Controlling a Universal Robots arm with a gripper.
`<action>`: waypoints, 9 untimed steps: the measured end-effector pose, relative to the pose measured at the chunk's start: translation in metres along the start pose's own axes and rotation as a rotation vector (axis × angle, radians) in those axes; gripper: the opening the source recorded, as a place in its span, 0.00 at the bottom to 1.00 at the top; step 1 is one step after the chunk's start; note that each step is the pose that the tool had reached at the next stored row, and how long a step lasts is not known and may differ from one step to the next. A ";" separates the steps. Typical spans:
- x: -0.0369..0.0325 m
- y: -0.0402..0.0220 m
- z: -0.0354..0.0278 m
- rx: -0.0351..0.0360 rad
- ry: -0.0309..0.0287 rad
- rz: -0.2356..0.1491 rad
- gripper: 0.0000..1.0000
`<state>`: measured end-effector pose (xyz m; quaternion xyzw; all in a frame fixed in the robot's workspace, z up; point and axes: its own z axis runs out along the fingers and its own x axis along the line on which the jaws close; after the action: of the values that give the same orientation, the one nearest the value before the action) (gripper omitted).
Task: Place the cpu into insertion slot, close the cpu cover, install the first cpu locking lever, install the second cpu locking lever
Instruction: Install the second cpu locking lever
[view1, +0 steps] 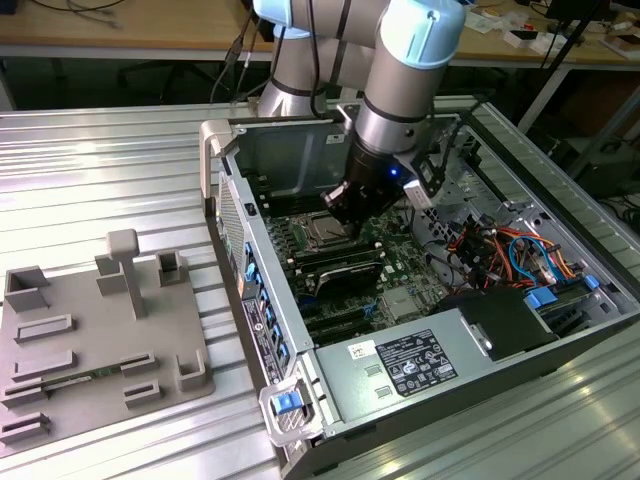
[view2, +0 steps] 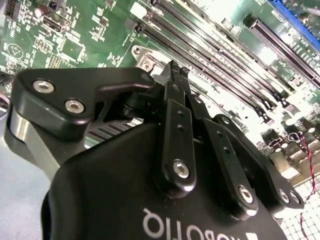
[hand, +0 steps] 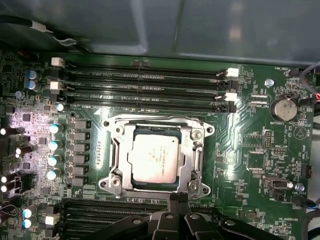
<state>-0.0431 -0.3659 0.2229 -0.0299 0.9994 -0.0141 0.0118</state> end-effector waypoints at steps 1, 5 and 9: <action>0.0001 -0.0016 0.0000 0.0000 0.0000 0.000 0.11; 0.0087 -0.0032 0.0001 -0.0001 0.0000 0.001 0.11; 0.0230 -0.0024 0.0006 -0.0005 -0.0001 0.001 0.11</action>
<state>-0.0659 -0.3697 0.2219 -0.0294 0.9994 -0.0139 0.0118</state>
